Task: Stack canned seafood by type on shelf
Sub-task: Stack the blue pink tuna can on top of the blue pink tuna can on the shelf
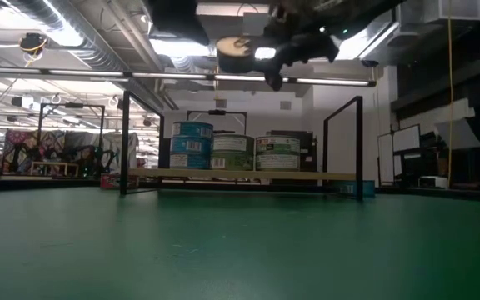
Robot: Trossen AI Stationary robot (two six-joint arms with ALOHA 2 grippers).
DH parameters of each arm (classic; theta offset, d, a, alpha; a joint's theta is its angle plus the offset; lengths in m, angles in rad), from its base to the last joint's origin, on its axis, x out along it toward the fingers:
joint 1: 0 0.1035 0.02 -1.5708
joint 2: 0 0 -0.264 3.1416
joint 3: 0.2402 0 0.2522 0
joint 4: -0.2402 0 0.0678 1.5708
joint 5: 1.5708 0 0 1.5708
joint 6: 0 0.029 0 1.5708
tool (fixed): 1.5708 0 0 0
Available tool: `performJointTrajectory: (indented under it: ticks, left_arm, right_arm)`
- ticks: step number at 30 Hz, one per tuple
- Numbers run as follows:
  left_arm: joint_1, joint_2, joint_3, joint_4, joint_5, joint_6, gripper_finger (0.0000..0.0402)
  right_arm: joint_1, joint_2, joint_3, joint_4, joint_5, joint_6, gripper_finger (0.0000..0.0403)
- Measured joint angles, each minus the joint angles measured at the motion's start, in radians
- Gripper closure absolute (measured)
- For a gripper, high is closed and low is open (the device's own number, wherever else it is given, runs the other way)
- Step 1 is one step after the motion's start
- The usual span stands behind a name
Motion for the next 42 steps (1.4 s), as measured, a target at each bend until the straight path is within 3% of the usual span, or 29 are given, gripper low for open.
performJointTrajectory:
  ticks: [12,23,29,34,42]
  left_arm:
    - [0.076,-0.02,0.0,-0.113,0.017,-0.082,0.0149]
    - [0.175,-0.02,0.0,-0.054,0.044,-0.077,0.0149]
    - [0.29,-0.019,0.0,0.151,0.148,-0.017,0.0149]
    - [0.409,-0.014,0.0,0.299,0.344,-0.029,0.0149]
    - [0.563,0.059,0.0,0.405,0.518,-0.069,0.0149]
  right_arm:
    - [-0.063,0.254,0.154,-0.01,-0.001,0.101,0.0206]
    - [-0.116,0.294,0.169,-0.037,0.031,0.217,0.0205]
    - [-0.103,0.294,0.169,-0.079,0.059,0.219,0.0205]
    - [-0.095,0.294,0.169,-0.087,0.061,0.217,0.0205]
    - [-0.094,0.294,0.169,-0.094,0.062,0.217,0.0205]
